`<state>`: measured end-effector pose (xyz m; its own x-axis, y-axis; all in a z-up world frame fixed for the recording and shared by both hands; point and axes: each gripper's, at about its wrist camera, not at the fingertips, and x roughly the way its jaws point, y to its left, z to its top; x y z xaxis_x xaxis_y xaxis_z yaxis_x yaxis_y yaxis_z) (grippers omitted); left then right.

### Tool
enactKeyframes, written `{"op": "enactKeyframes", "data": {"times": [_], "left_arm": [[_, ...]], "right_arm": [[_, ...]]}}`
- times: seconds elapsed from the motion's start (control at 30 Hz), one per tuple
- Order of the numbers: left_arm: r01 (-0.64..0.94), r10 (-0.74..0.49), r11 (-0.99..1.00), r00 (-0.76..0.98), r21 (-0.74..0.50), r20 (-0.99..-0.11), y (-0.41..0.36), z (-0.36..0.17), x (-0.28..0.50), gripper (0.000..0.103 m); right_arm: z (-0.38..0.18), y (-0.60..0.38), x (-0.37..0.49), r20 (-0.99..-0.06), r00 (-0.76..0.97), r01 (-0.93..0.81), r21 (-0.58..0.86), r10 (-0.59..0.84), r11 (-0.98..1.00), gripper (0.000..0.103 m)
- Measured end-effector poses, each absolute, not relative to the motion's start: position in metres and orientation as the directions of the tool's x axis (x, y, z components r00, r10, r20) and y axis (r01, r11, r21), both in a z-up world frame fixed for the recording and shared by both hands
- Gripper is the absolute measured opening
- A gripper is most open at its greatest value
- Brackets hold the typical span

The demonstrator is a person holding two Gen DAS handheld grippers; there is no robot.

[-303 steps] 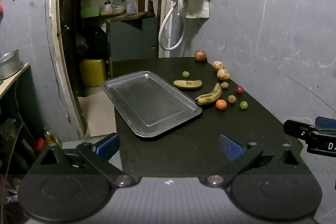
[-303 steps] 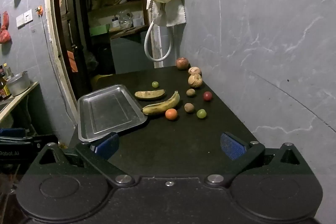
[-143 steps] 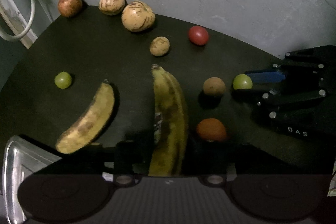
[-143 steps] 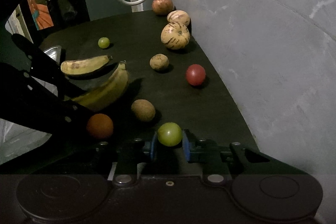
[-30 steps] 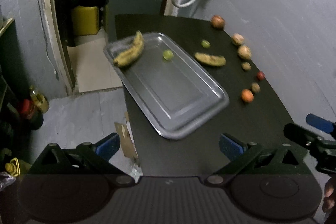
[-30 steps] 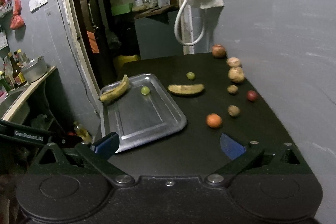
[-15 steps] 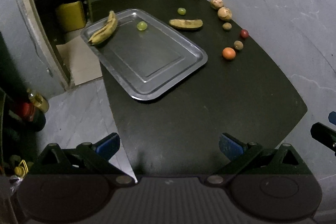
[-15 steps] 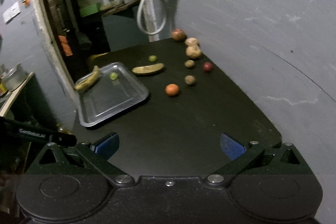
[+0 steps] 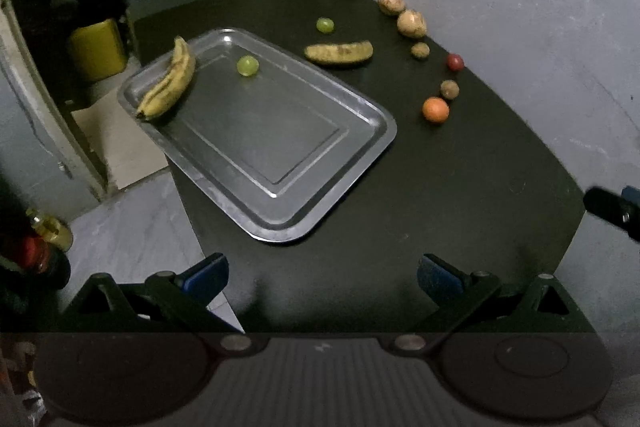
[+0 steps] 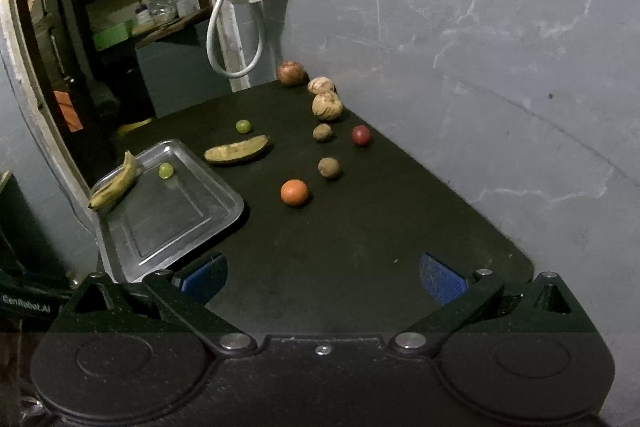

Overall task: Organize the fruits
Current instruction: 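Lift both tools away from the tray toward the remaining fruits, then grasp the small banana with the left tool while the right tool grasps the orange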

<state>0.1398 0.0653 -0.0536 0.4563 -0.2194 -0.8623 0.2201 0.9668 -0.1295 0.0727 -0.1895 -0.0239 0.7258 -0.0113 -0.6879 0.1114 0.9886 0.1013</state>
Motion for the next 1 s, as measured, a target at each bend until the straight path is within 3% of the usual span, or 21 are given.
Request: {"op": "enactKeyframes", "data": {"times": [0.27,0.5,0.7,1.0], "left_arm": [[0.204,-0.246,0.963,0.395,-0.177,-0.885,0.076,-0.074,0.161,0.102],[0.232,-0.245,0.960,0.444,-0.154,-0.862,0.068,-0.054,0.218,0.102],[0.321,-0.216,0.946,0.535,-0.040,-0.817,0.044,-0.035,0.293,0.102],[0.495,-0.211,0.864,0.528,0.096,-0.822,-0.025,-0.069,0.371,0.102]], "right_arm": [[-0.015,-0.181,0.116,-0.728,0.684,0.032,0.079,0.035,0.996,0.102],[0.037,-0.195,0.182,-0.665,0.735,-0.183,-0.005,0.134,0.983,0.102],[-0.009,-0.204,0.234,-0.698,0.695,-0.182,0.064,0.174,0.981,0.100],[-0.088,-0.195,0.272,-0.786,0.585,-0.145,0.139,0.198,0.980,0.081]]}}
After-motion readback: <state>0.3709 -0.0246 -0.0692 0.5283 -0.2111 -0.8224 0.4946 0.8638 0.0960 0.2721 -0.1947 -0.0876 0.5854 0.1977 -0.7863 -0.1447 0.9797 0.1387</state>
